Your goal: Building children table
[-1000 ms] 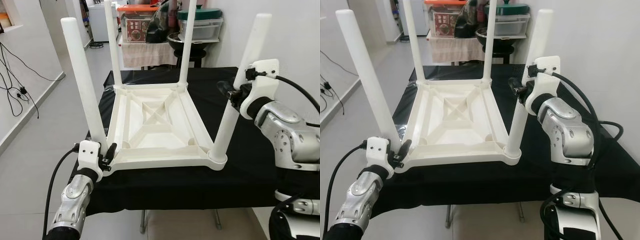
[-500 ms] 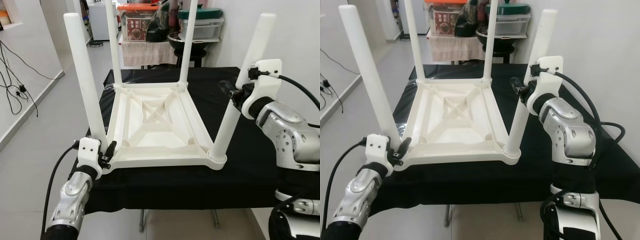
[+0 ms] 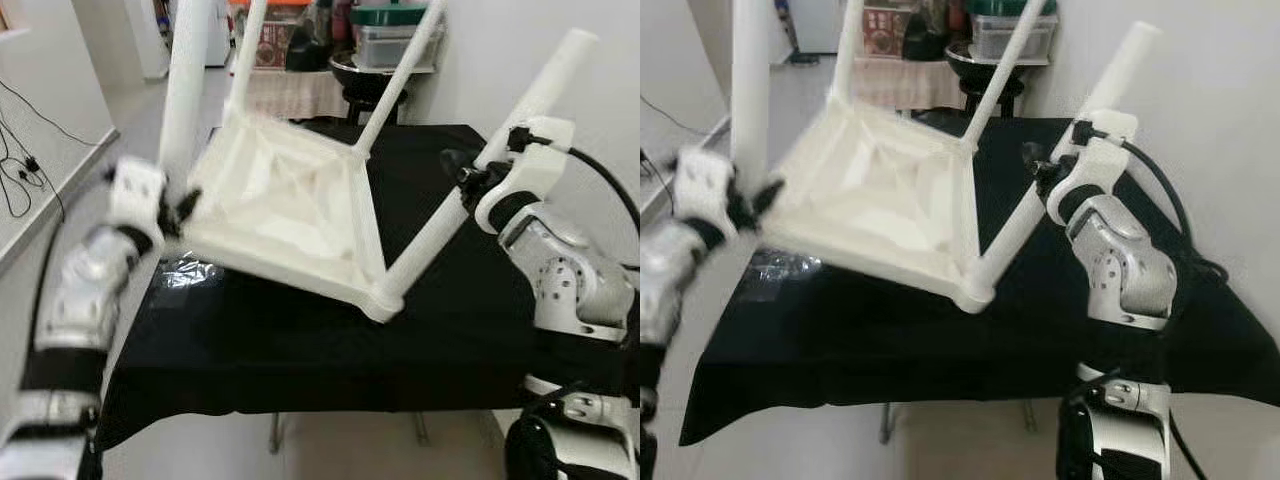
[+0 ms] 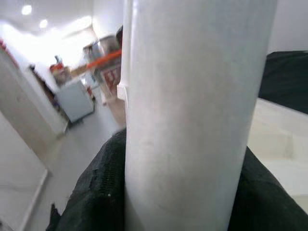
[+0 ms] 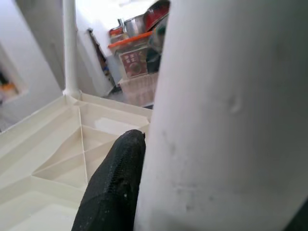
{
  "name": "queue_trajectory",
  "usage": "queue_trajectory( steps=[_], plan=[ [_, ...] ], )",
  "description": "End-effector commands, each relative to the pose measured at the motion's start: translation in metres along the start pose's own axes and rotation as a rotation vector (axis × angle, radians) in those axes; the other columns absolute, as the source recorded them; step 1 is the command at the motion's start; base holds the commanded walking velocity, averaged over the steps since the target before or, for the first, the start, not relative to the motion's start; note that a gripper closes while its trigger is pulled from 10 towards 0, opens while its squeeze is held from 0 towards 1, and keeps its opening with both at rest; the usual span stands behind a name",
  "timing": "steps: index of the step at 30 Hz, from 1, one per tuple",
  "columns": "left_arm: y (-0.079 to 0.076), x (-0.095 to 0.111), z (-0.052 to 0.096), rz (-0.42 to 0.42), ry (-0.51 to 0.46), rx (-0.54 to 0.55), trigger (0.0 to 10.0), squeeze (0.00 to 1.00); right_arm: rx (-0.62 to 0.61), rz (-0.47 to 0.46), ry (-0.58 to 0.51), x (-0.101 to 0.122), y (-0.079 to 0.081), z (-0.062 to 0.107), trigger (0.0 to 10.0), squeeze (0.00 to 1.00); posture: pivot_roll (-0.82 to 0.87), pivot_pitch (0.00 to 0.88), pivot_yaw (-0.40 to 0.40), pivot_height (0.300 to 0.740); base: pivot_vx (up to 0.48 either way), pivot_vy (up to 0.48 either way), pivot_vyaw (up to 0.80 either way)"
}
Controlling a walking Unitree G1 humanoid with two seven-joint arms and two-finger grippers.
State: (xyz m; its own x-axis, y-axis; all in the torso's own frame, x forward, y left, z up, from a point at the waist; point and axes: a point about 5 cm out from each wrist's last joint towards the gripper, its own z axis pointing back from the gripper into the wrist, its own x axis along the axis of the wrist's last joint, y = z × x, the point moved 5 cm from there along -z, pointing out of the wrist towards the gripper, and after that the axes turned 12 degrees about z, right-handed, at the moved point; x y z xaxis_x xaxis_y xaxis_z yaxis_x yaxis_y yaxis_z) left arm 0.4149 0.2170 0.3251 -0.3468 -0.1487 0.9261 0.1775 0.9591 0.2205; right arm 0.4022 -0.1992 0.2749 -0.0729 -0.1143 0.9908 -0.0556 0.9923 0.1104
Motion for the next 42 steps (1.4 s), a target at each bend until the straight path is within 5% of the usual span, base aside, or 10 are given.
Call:
queue_trajectory(
  steps=[1,6,7,10,11,17,29,30,31,42],
  plan=[
    [-0.01,0.138,-0.006,-0.039,-0.437,-0.081,10.0,0.0,-0.065,0.052,0.354,-0.094,0.001,0.003,10.0,0.0,-0.03,0.0,-0.007,0.74,0.0,0.0,0.0],
    [-0.041,0.201,-0.026,-0.049,-0.526,-0.235,10.0,0.0,-0.152,-0.151,0.526,-0.153,0.016,0.009,10.0,0.0,-0.02,0.0,0.008,0.74,0.0,0.0,0.0],
    [-0.059,0.219,-0.031,-0.021,-0.549,-0.316,10.0,0.26,-0.193,-0.196,0.571,-0.168,0.019,0.009,10.0,0.0,-0.01,0.0,0.018,0.74,0.0,0.0,0.0],
    [-0.071,0.231,-0.033,-0.004,-0.561,-0.372,10.0,0.26,-0.221,-0.222,0.599,-0.178,0.022,0.01,10.0,0.0,-0.01,0.0,0.02,0.74,0.0,0.0,0.0],
    [-0.087,0.24,-0.035,0.02,-0.564,-0.45,10.0,1.0,-0.255,-0.22,0.631,-0.186,0.022,0.009,10.0,0.0,0.0,0.0,0.04,0.74,0.0,0.0,0.0],
    [-0.146,0.244,-0.035,0.048,-0.533,-0.725,10.0,1.0,-0.42,-0.285,0.644,-0.195,-0.003,0.005,10.0,0.0,0.0,0.006,0.061,0.74,0.0,0.0,0.0],
    [-0.153,0.227,-0.04,0.068,-0.479,-0.787,10.0,1.0,-0.633,-0.268,0.698,-0.213,-0.059,0.029,10.0,0.0,0.01,0.032,0.054,0.74,0.0,0.0,0.0],
    [-0.151,0.224,-0.04,0.076,-0.472,-0.786,10.0,0.33,-0.637,-0.261,0.699,-0.214,-0.064,0.031,10.0,0.83,0.01,0.035,0.051,0.74,0.0,0.0,0.0],
    [-0.15,0.22,-0.039,0.083,-0.464,-0.786,10.0,0.0,-0.644,-0.252,0.703,-0.216,-0.07,0.034,10.0,1.0,0.01,0.042,0.047,0.74,0.0,0.0,0.0],
    [-0.144,0.205,-0.038,0.113,-0.428,-0.788,10.0,0.0,-0.711,-0.273,0.766,-0.237,-0.09,0.058,10.0,1.0,0.01,0.074,0.038,0.74,0.0,0.0,0.0]
  ],
)
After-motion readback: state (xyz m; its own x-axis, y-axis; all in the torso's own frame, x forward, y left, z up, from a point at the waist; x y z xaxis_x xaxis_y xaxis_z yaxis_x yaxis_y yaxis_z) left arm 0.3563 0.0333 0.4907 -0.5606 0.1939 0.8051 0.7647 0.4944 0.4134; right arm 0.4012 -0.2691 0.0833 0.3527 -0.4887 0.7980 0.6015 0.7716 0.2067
